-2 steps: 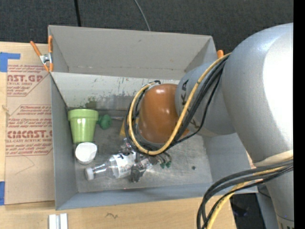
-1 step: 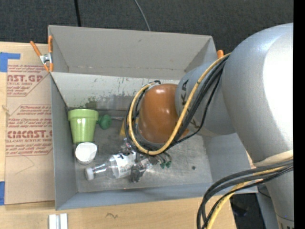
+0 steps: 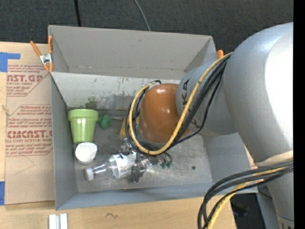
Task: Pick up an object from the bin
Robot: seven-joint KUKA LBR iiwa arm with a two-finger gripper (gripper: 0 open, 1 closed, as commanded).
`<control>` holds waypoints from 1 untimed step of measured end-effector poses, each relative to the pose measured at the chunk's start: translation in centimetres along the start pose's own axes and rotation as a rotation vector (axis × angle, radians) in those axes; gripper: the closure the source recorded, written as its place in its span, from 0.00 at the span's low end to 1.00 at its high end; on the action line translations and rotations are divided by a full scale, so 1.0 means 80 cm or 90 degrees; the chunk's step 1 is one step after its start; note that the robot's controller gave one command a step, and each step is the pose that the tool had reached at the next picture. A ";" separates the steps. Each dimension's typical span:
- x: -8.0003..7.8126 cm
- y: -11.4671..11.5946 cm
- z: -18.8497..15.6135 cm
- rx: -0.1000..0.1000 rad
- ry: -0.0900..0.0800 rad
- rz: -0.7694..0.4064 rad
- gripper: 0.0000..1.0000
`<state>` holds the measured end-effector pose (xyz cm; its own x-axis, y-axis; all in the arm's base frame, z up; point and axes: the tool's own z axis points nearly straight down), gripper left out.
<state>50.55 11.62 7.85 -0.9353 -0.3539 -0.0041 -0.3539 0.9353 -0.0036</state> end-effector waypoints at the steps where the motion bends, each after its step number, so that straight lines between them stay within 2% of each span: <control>1: 0.003 0.002 -0.023 -0.002 0.007 0.000 1.00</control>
Offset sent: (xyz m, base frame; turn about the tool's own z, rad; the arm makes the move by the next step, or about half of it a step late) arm 0.0000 0.0001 0.0036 0.0000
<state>50.24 11.67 9.65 -0.9352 -0.3540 0.0063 -0.3540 0.9352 0.0001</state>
